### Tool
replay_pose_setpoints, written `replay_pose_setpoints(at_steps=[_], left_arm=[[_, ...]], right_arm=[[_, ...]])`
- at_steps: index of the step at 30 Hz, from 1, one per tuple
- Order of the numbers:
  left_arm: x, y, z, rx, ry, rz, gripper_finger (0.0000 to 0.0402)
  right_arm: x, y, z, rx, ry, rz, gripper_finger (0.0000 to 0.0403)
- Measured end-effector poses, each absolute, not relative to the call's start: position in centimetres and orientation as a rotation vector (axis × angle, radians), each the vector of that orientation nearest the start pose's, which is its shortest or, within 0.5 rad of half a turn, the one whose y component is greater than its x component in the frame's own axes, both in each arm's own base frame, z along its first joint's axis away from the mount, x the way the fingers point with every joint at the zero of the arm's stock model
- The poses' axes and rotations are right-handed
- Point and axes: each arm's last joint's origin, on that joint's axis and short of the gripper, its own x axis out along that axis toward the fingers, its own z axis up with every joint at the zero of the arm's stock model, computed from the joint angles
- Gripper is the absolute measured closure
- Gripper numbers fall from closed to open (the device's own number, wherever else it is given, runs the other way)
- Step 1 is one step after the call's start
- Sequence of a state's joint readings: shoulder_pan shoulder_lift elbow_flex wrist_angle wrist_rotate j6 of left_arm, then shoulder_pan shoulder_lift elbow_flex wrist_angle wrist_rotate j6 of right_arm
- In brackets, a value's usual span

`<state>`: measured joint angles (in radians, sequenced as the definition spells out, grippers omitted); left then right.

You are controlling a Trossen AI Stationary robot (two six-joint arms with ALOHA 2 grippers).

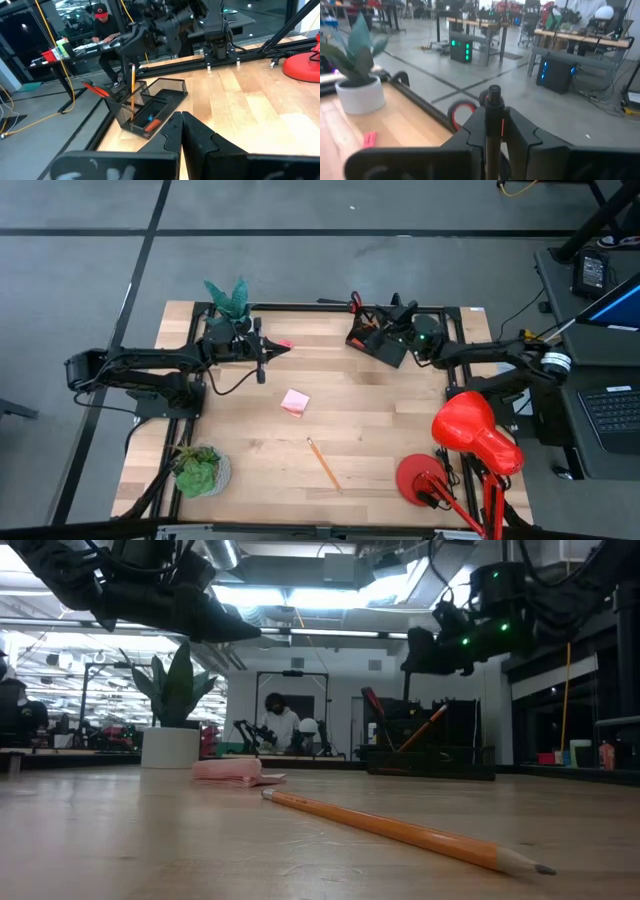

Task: Pick and place office supplies into organizer
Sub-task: Put the black ballpen into the black desk organizer, then put the pencil into the black desk organizer

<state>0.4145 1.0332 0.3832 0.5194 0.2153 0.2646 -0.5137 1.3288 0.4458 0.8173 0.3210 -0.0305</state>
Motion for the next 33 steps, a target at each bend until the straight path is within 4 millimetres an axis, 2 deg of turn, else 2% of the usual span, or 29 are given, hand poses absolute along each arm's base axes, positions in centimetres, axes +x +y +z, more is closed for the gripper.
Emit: replay_pose_setpoints(at_steps=[6, 20, 28, 33], left_arm=[[19.6, 7.9, 21.7, 0.215, 0.15, 0.181, 0.0399], [19.6, 7.9, 21.7, 0.196, 0.149, 0.182, 0.04], [19.6, 7.9, 21.7, 0.189, 0.148, 0.183, 0.04], [19.6, 7.9, 21.7, 0.183, 0.148, 0.183, 0.0398]], right_arm=[[22.4, -13.7, 18.5, -0.017, 0.118, -0.832, 0.036], [22.4, -13.7, 17.8, 0.019, 0.168, -0.834, 0.036], [22.3, -13.8, 17.6, 0.065, 0.172, -0.843, 0.0293], [22.3, -13.8, 17.5, 0.064, 0.18, -0.841, 0.0282]])
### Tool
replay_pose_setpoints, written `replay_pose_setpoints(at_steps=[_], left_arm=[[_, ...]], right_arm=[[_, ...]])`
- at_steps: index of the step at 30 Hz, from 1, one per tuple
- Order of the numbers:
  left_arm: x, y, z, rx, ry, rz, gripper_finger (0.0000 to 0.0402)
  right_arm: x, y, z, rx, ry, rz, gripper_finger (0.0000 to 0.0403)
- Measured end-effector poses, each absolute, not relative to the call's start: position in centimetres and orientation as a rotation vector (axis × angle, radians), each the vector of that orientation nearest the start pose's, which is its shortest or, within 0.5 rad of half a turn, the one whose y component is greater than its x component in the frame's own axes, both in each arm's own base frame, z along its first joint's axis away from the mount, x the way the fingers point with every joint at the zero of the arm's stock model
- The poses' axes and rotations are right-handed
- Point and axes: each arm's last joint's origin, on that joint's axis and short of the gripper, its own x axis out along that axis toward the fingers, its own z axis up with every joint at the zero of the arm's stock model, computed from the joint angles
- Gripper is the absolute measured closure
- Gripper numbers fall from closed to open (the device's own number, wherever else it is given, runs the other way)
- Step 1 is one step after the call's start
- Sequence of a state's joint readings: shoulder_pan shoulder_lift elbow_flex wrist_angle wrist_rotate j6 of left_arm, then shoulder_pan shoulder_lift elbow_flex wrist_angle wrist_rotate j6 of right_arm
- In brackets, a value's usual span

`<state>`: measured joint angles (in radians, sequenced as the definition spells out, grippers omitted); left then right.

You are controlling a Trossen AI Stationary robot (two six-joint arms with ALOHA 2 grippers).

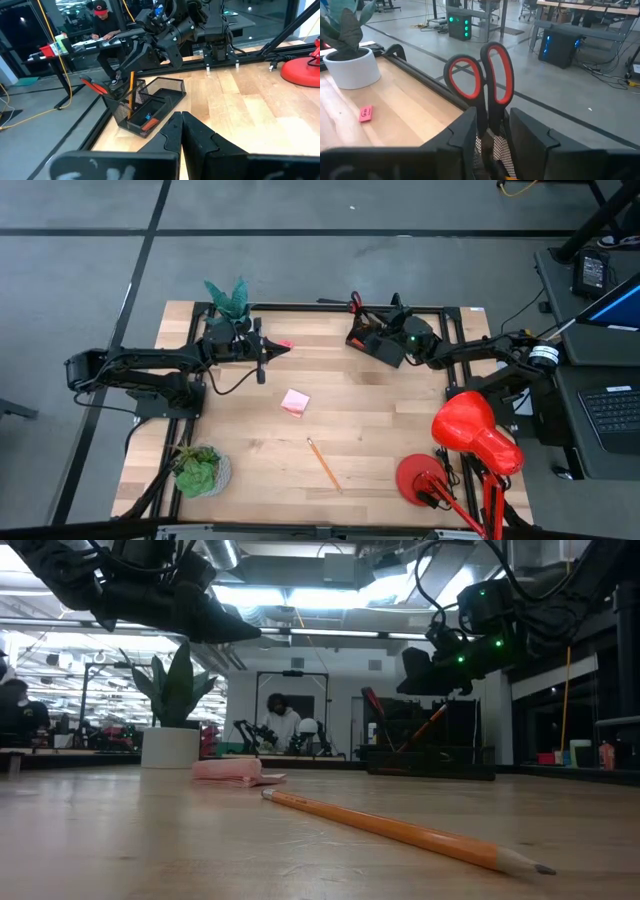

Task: Pick and place office supplies into organizer
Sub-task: Put the pencil into the black desk organizer

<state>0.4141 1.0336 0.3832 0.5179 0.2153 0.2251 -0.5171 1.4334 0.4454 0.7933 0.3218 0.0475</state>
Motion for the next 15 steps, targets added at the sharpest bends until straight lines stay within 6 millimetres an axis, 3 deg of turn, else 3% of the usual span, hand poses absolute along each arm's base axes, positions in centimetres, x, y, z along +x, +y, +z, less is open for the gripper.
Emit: replay_pose_setpoints(at_steps=[9, 15], left_arm=[[19.6, 7.9, 21.6, 0.172, 0.161, 0.182, 0.0399], [19.6, 7.8, 21.5, 0.158, 0.165, 0.171, 0.0398]], right_arm=[[22.5, -13.8, 18.6, 0.05, 0.062, -0.838, 0.0279], [22.9, -13.1, 19.7, 0.041, -0.024, -0.71, 0.028]])
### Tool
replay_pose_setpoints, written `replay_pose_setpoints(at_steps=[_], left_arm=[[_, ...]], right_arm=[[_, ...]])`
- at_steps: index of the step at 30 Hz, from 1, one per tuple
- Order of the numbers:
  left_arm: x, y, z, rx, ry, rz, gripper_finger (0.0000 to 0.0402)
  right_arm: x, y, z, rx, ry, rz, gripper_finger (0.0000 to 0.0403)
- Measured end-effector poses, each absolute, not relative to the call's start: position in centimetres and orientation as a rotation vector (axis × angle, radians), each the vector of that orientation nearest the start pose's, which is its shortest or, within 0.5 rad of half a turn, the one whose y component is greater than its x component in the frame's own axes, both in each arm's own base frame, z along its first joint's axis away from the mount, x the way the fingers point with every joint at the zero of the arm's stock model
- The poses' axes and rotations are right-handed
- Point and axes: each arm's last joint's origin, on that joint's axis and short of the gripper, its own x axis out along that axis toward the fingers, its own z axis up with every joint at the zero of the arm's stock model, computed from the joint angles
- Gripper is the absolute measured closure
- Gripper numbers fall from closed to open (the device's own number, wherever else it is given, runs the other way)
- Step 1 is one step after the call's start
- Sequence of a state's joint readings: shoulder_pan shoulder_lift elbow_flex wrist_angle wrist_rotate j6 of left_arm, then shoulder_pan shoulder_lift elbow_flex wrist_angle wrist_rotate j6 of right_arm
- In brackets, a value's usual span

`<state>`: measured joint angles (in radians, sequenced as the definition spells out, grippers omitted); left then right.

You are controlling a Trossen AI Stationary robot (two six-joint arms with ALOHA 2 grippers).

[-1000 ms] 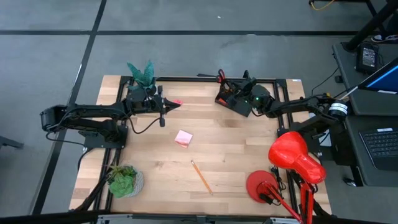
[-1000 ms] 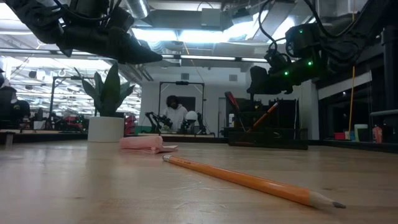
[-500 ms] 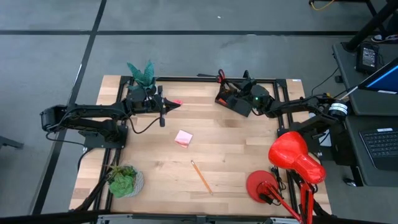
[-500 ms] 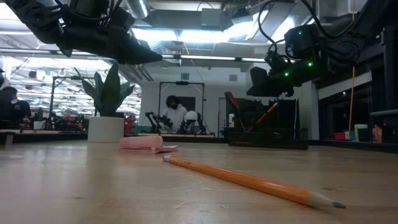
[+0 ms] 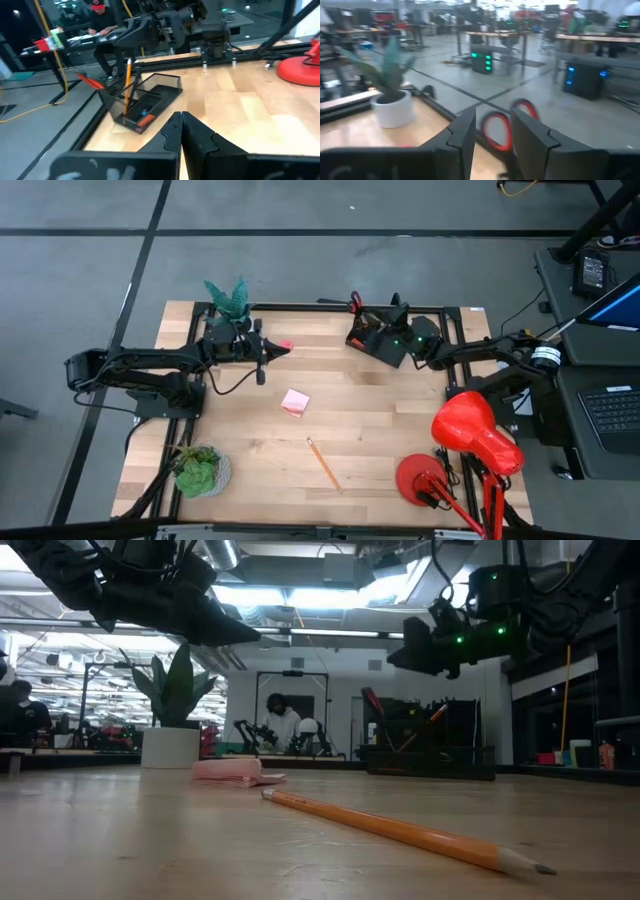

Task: Pick and place office supplies into organizer
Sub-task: Put the pencil into the black desk organizer

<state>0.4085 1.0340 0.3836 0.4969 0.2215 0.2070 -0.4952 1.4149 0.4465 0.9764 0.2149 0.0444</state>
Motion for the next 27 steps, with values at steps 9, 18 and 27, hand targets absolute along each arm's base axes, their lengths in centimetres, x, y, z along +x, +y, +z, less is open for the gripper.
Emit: replay_pose_setpoints(at_steps=[9, 18, 27], left_arm=[[19.8, 7.2, 21.5, 0.181, 0.157, 0.087, 0.0398], [19.8, 7.1, 21.4, 0.177, 0.164, 0.082, 0.0399], [19.9, 6.7, 21.5, 0.147, 0.152, 0.006, 0.0399]], right_arm=[[24.0, -10.0, 20.5, -0.083, -0.013, -0.579, 0.0281], [26.1, -6.8, 21.4, -0.088, 0.038, -0.44, 0.0281], [29.7, -2.8, 25.8, -0.036, 0.451, -0.329, 0.0281]])
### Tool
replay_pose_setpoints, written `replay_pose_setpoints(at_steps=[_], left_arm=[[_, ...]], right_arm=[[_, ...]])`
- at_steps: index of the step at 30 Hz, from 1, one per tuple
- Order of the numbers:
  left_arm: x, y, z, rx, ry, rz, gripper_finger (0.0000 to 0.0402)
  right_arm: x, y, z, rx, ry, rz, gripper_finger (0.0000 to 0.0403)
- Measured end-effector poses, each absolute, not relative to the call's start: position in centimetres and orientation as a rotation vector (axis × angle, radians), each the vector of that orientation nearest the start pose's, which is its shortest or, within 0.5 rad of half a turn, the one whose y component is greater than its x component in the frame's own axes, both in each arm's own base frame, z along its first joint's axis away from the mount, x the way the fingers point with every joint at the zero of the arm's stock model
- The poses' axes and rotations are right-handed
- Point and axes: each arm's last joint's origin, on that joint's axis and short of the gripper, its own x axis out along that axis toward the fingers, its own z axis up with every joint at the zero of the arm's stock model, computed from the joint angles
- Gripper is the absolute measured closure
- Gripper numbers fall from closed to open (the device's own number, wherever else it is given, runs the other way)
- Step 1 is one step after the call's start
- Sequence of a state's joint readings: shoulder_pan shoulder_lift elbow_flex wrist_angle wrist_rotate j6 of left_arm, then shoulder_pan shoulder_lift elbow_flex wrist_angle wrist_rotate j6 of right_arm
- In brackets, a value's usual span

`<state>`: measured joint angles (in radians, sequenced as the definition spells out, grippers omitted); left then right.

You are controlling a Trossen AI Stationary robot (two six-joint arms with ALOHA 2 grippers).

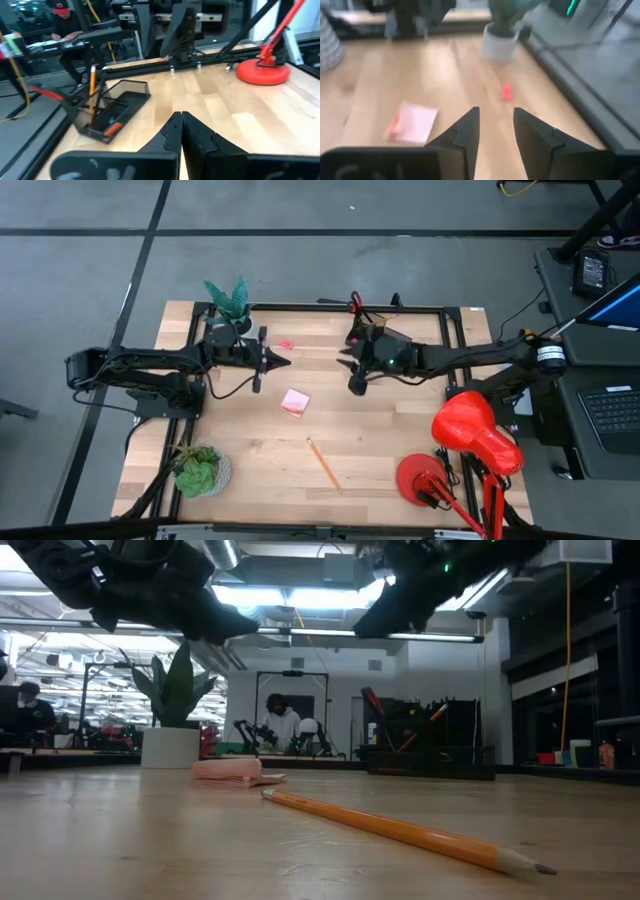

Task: Pick and place office supplies into organizer
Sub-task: Put the pencil into the black desk organizer

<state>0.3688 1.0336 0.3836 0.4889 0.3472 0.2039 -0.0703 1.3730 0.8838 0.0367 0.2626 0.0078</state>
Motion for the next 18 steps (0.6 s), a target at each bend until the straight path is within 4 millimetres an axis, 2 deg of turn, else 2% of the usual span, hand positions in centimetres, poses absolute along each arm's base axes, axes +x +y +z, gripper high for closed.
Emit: replay_pose_setpoints(at_steps=[4, 9, 13, 18], left_arm=[[20.1, 6.1, 21.5, 0.148, 0.147, -0.04, 0.0399], [20.3, 5.3, 21.5, 0.151, 0.144, -0.079, 0.04], [20.5, 4.7, 21.5, 0.152, 0.142, -0.107, 0.0399], [20.6, 4.1, 21.5, 0.144, 0.14, -0.138, 0.04]], right_arm=[[30.0, 0.1, 26.5, -0.014, 0.475, -0.301, 0.0281], [29.4, 4.1, 26.2, -0.002, 0.481, -0.337, 0.0281], [29.2, 7.0, 25.9, 0.038, 0.472, -0.297, 0.0281], [30.6, 10.0, 25.4, 0.04, 0.504, -0.262, 0.0281]])
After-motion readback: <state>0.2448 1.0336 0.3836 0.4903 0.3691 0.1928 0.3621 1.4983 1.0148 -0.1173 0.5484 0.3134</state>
